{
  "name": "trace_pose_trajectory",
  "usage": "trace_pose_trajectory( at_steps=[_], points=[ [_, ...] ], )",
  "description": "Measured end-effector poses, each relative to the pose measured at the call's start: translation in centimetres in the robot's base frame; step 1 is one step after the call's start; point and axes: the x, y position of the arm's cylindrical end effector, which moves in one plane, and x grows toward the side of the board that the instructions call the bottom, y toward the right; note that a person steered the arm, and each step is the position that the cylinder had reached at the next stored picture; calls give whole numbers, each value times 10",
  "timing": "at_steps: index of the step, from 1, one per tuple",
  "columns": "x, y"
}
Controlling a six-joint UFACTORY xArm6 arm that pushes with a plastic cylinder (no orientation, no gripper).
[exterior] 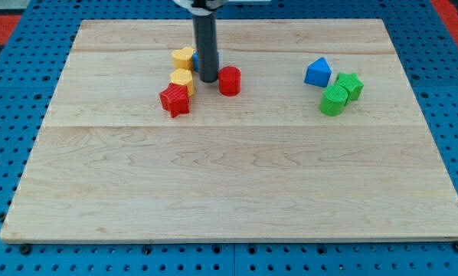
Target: Move the blue cube towards the left top of the board
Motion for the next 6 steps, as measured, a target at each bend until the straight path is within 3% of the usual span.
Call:
trace_pose_trajectory(
  at_steps=[1,2,3,4,5,6],
  points=[
    [-6,24],
    [-48,-5],
    [-59,-101],
    [-43,-94],
    [5,-111],
    [-30,-156]
  ],
)
